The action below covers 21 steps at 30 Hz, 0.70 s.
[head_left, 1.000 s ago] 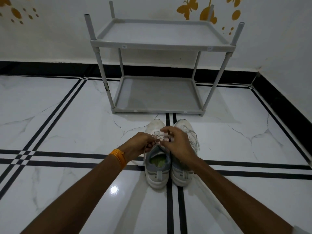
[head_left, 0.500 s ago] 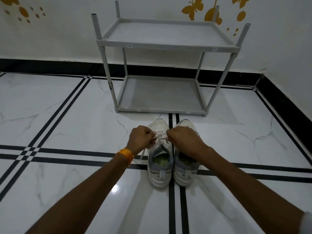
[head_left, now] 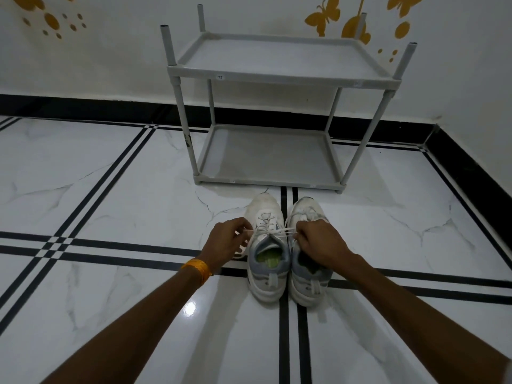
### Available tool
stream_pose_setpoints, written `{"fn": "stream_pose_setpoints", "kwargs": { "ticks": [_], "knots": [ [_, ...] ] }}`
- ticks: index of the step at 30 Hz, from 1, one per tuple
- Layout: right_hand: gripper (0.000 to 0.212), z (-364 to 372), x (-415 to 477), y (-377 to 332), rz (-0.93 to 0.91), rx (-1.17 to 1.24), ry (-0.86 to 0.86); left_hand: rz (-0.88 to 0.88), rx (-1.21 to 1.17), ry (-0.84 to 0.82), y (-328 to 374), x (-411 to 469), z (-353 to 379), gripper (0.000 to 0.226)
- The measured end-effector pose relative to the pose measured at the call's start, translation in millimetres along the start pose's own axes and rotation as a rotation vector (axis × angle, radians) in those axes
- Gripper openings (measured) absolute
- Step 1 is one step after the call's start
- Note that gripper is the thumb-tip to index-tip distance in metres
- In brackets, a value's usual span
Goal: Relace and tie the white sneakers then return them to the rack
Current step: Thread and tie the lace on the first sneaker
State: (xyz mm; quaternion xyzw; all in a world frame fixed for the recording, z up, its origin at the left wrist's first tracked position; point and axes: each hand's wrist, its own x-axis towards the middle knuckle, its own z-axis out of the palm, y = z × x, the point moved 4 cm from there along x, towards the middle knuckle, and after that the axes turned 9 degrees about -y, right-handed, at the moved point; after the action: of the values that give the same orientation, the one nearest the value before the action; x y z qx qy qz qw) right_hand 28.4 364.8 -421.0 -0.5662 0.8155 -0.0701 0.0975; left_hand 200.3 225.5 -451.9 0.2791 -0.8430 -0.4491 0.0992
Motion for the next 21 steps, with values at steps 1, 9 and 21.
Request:
{"fn": "stream_pose_setpoints", "kwargs": {
  "ticks": [1, 9, 21],
  "knots": [
    [0.023, 1, 1, -1, 0.016, 0.028, 0.001, 0.033, 0.106, -0.007, 0, 1, -1, 0.014],
    [0.024, 2, 3, -2, 0.126, 0.022, 0.029, 0.000, 0.282, 0.289, -4, 4, 0, 0.010],
    [0.023, 5, 1, -2, 0.176, 0.049, 0.040, -0.530, -0.719, 0.489, -10, 8, 20, 0.023]
  ]
}}
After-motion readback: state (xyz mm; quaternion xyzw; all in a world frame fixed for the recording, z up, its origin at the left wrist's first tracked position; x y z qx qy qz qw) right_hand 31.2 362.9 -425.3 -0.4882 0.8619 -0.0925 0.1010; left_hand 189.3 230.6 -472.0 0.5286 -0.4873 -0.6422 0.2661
